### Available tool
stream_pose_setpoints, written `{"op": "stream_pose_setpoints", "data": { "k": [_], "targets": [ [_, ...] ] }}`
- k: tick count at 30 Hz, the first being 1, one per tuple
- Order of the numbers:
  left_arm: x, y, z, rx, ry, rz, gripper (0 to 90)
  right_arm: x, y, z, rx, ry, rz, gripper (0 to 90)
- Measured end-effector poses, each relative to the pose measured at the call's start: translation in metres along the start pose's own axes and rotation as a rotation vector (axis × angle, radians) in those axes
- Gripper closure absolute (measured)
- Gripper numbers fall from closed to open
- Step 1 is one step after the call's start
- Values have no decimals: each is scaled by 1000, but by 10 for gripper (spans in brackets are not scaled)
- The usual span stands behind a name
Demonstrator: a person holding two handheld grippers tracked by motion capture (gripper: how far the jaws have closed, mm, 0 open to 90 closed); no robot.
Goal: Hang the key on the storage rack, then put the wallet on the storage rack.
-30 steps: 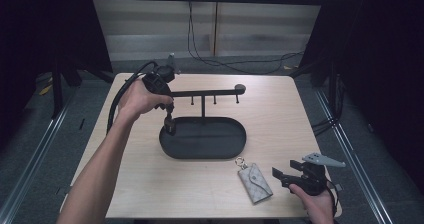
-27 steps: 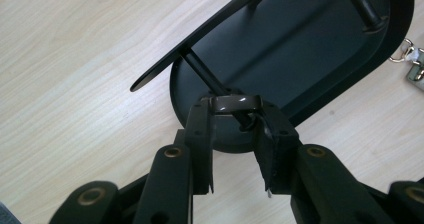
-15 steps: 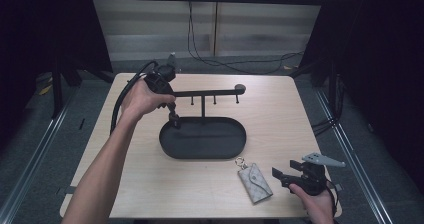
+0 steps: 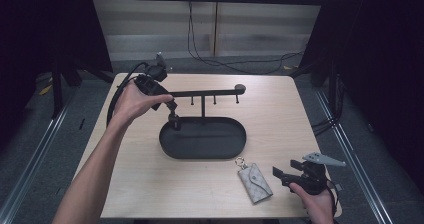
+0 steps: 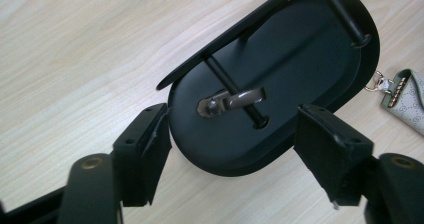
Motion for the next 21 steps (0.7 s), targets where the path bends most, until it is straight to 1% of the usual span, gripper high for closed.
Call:
{"op": "stream_pose_setpoints", "data": {
  "k": [1, 2, 4, 5, 6, 7, 8, 9, 10, 13, 15, 16, 18, 20, 21],
  "targets": [
    [2, 1, 1, 7, -8, -18, 281, 0, 0, 0, 0, 4, -2, 199],
    [4, 2, 1, 18, 5, -37, 261, 0, 0, 0, 1, 4, -2, 200],
    [9, 5, 3, 46, -1, -65, 205, 0, 1, 0, 3, 3, -4, 200],
    [12, 6, 4, 60, -6, -79, 193, 0, 1, 0, 2, 3, -5, 200],
    [14, 8, 4, 59, -4, -101, 196, 0, 1, 0, 3, 2, -5, 200],
    [17, 10, 4, 53, -12, -127, 193, 0, 1, 0, 1, 2, -5, 200],
    [19, 11, 4, 58, -21, -135, 190, 0, 1, 0, 2, 3, -4, 199],
    [21, 11, 5, 63, -39, -146, 188, 0, 1, 0, 2, 2, -4, 200],
    [24, 12, 4, 63, -43, -157, 189, 0, 1, 0, 4, 5, -4, 199],
    [32, 12, 3, 44, -78, -168, 190, 0, 1, 0, 4, 4, -6, 200],
    [38, 13, 4, 37, -71, -189, 182, 0, 1, 0, 6, 4, -6, 200],
    [41, 14, 5, 27, -76, -208, 180, 0, 1, 0, 6, 4, -5, 200],
    [46, 15, 7, 9, -73, -235, 175, 0, 1, 0, 4, 4, -6, 200],
    [52, 15, 8, 9, -71, -249, 171, 0, 1, 0, 4, 4, -6, 200],
    [55, 15, 9, 22, -62, -254, 171, 0, 1, 0, 6, 4, -6, 200]
  ]
}}
Point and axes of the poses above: each handheld gripper's, and its own axes: y roughly backward along the jaws, x roughly out of its underside, z roughly to its left, the point moved 4 cm from there along -y, roughly forward along the jaws, and after that the axes turned 2 degrees about -z, right-handed, at the moved point
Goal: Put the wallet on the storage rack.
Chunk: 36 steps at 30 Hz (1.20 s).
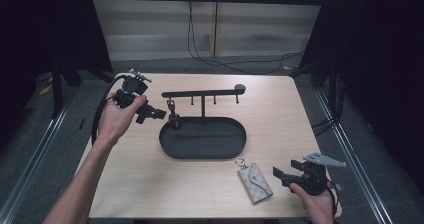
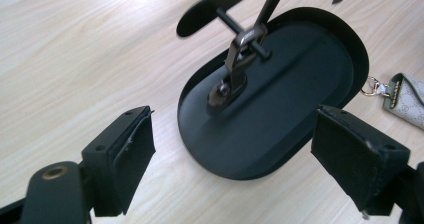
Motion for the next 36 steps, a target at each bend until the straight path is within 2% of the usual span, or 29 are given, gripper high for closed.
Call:
{"op": "stream_pose_setpoints", "data": {
  "k": [1, 2, 3, 5, 7, 8, 12, 15, 18, 21, 25, 28, 36],
  "targets": [
    [2, 1, 0, 6, 14, -12, 171, 0, 0, 0, 1, 0, 0, 200],
    [7, 3, 0, -14, 5, -39, 172, 0, 0, 0, 0, 0, 1, 199],
    [7, 3, 0, -14, 5, -39, 171, 0, 0, 0, 0, 0, 1, 199],
    [11, 4, -1, -15, 14, -71, 171, 0, 0, 0, 2, -1, -2, 200],
    [16, 5, -2, -20, -22, -87, 171, -1, -1, -1, 2, -9, -2, 200],
    [18, 5, -3, -13, -25, -101, 171, -1, -1, -1, 4, -9, -2, 200],
    [32, 3, -6, -5, 4, -117, 171, -1, -1, -1, 6, -8, -4, 200],
    [45, 0, -8, -27, 6, -110, 177, -1, 0, 0, 5, -7, -8, 200],
    [57, 0, -8, -28, 13, -138, 180, 0, 0, 0, 5, 1, -2, 200],
    [70, -1, -8, -13, 40, -176, 196, 0, 1, 0, 1, 1, -5, 200],
    [87, -7, -6, -13, 58, -167, 196, 0, 0, 0, 4, -1, -5, 200],
    [97, -9, -6, 3, 62, -173, 196, 0, 0, 0, 10, 0, 0, 200],
    [125, -12, -14, -28, 58, -197, 199, -1, 1, 0, 6, -6, -9, 200]
  ]
}}
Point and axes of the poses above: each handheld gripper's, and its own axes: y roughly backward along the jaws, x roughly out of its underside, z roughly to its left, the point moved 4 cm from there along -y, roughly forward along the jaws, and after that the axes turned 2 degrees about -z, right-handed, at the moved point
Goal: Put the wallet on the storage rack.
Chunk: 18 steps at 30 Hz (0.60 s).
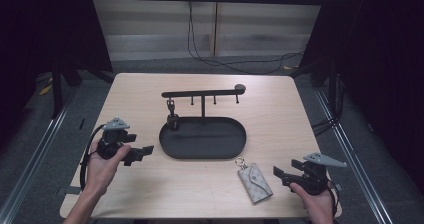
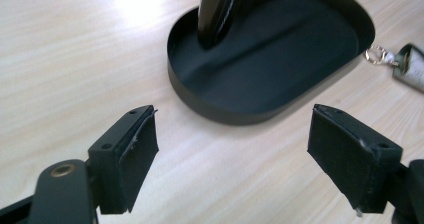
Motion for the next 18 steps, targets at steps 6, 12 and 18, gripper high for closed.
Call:
{"op": "stream_pose_setpoints", "data": {
  "k": [6, 12, 18],
  "targets": [
    [23, -1, -4, 19, 26, -22, 225, -1, -2, 0, -5, -1, 1, 196],
    [38, 4, -8, 37, 25, -20, 224, -3, -8, 1, -19, 3, 24, 198],
    [51, 12, -14, 41, 24, -52, 214, -9, -9, 6, -26, 17, 40, 196]
  ]
}}
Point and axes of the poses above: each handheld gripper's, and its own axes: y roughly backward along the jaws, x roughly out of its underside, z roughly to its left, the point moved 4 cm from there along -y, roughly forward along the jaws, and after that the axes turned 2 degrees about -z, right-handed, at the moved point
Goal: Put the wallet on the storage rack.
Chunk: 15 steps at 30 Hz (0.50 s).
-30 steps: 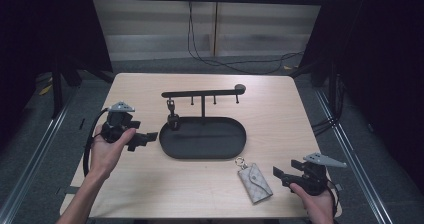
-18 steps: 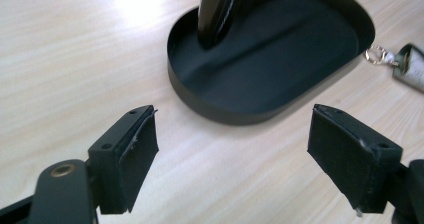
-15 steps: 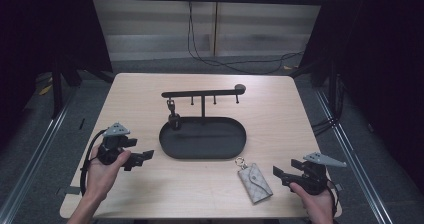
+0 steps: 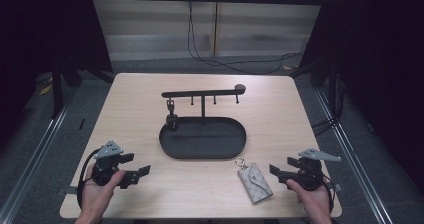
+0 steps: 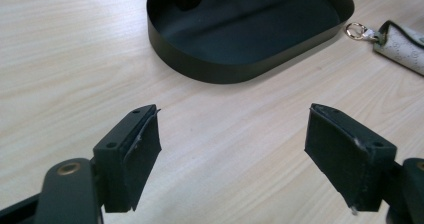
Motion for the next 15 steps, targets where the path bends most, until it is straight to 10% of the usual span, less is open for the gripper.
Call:
{"op": "stream_pose_setpoints", "data": {
  "k": [15],
  "targets": [
    [21, -7, 10, -14, 14, 11, 181, -25, -12, 21, -89, 2, 87, 263]
  ]
}}
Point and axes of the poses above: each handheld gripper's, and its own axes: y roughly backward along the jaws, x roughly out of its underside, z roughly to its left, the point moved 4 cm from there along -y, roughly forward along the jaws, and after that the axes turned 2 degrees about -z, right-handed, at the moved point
